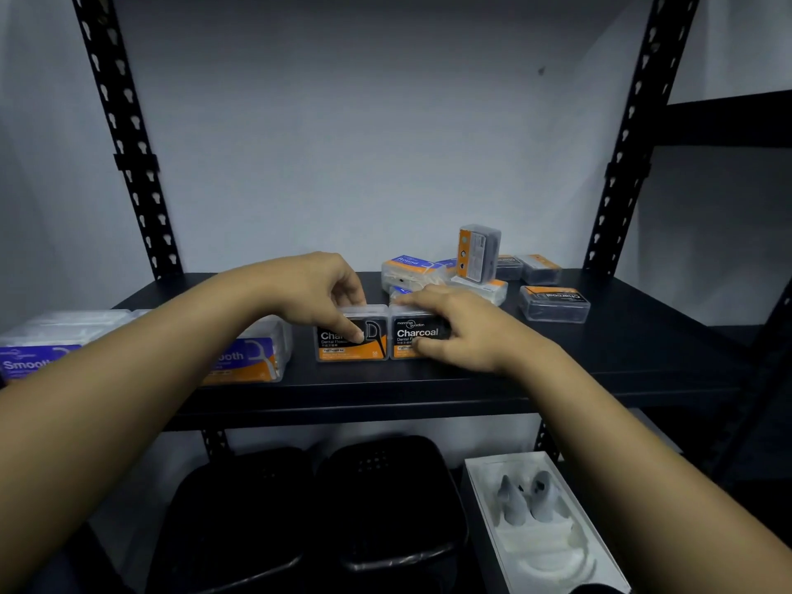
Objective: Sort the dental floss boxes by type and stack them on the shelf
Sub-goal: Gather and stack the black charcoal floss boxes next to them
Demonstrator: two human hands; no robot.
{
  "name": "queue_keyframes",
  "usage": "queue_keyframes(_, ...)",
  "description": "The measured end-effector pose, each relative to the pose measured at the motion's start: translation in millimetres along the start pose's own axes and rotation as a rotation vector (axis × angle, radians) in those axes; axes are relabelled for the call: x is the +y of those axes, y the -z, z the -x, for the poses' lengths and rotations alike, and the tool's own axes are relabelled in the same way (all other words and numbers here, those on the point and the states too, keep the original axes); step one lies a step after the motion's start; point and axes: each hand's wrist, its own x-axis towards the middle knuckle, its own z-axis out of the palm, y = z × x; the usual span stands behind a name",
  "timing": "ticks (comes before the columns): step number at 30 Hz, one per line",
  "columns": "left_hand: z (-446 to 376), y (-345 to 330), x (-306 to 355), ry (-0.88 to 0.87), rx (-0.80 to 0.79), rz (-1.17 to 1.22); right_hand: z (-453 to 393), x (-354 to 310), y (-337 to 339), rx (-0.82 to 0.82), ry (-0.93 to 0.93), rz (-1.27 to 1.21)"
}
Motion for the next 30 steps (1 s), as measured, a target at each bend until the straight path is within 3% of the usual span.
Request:
queue_keyframes(3,-2.6,0.7,6.2,0.012,-0.044,-0.095,1.4,0.8,9.4,-0.017,-0.009,0.003)
queue_keyframes(9,-1.3,48.4,24.6,-0.014,0.126,0.202,4.9,6.6,74.4,0.118,-0.158,-0.1)
queue_keyframes(12,-12.9,63.5,39.2,0.014,0.15,0.155,-2.1,8.3,106.5,0.109,-0.238,-0.068)
queue_keyframes(15,-28.6,69.8,56.4,0.045,0.102,0.103,-8.9,10.8,133.0,0.032,-0.324,0.021)
queue_keyframes(22,-51.3,74.8,95.2,0.168,-0.124,0.055,-12.1,12.5,162.3,-0.323,-0.663,0.186)
queue_keyframes(30,-69.4,53.3,112.6,0.18,-0.112,-0.006,1.9,14.8,164.7,-0.383,-0.727,0.231)
